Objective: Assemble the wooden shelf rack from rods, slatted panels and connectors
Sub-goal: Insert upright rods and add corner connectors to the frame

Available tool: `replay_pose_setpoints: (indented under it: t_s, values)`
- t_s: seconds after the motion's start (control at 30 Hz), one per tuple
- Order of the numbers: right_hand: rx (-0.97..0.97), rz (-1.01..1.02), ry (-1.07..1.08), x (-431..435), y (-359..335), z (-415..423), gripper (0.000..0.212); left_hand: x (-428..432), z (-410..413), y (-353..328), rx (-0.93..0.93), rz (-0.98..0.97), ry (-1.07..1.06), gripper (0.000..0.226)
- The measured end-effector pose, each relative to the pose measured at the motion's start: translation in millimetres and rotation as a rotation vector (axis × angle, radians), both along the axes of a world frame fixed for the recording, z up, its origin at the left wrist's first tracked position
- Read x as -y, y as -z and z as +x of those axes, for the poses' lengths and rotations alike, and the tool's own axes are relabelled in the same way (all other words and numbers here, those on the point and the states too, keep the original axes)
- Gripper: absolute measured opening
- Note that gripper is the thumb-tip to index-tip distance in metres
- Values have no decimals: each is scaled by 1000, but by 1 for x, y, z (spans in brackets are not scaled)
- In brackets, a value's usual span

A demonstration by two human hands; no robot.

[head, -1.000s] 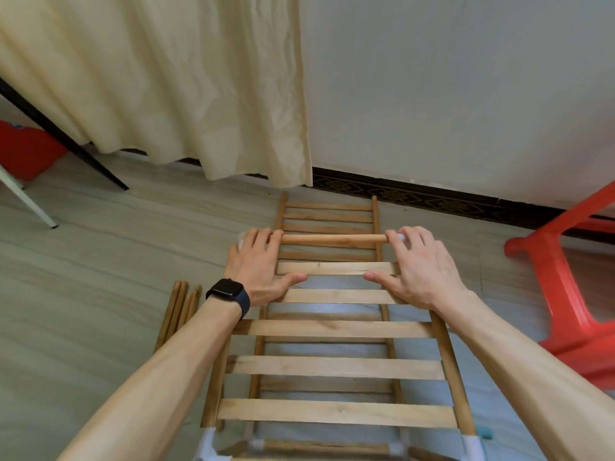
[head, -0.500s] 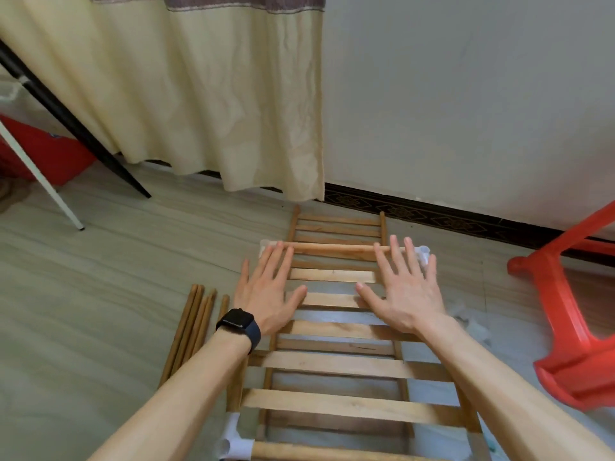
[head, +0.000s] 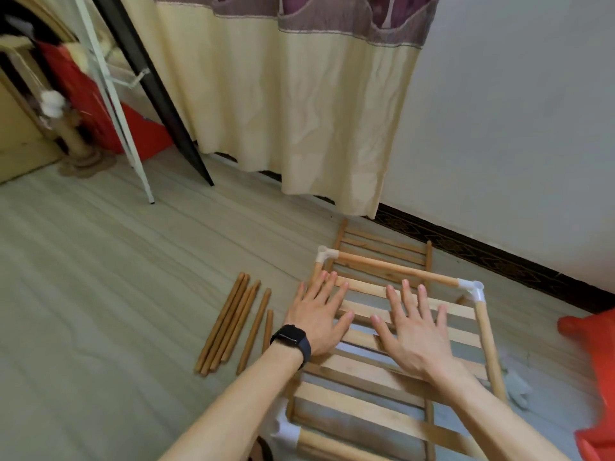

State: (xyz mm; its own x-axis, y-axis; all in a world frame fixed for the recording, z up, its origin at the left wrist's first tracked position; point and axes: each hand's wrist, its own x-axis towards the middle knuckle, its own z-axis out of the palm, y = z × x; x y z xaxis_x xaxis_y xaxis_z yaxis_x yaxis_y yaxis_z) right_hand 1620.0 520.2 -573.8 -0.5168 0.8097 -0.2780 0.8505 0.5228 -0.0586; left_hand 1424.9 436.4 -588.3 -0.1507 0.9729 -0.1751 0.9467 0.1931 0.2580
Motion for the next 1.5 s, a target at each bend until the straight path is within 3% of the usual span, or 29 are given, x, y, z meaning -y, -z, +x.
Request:
replay_pose_setpoints:
  t_s: [0.1,0.17,0.23,0.33,0.47,0.67,0.77,0.87,1.0,1.13,1.23,1.3,1.37,1.43,1.5]
  values:
    - [-66,39,-73,4,-9,-26,71,-1,-15,-1,455,276,-297,59]
    - [-98,45,-127,6,-10,-48,69,7,-37,14,653,299,-592,55]
    - [-85,28,-180,9,-4,-66,69,23,-62,49,567,156,-704,58]
    - [-78,35,-211,13,8,-77,71,46,-90,109,254,-90,-636,63]
    - [-63,59,-208,13,16,-77,72,61,-78,154,307,-447,-694,48]
    - [-81,82,-203,13,22,-78,73,67,-51,184,197,-498,-699,32]
    - [-75,84,-202,14,23,-77,73,72,-54,187,259,-459,-734,27]
    - [-87,75,-197,15,23,-76,73,73,-68,167,482,-371,-829,28]
    - [-96,51,-185,15,18,-76,74,68,-95,106,771,-78,-862,31]
    - [-152,-40,-173,12,10,-77,78,56,-107,30,781,176,-716,21]
    - [-398,-367,7,3,-24,-82,91,42,-99,-30,819,248,-521,26]
    - [-768,-637,240,-4,-59,-87,97,31,-85,-62,826,225,-399,23]
    - [-1182,-796,406,-14,-87,-93,75,19,-68,-84,727,191,-258,21]
    - [-1484,-759,582,-25,-110,-102,37,11,-51,-94,651,217,-165,25]
    - [-1675,-691,804,-37,-125,-107,25,5,-36,-89,529,253,-106,35]
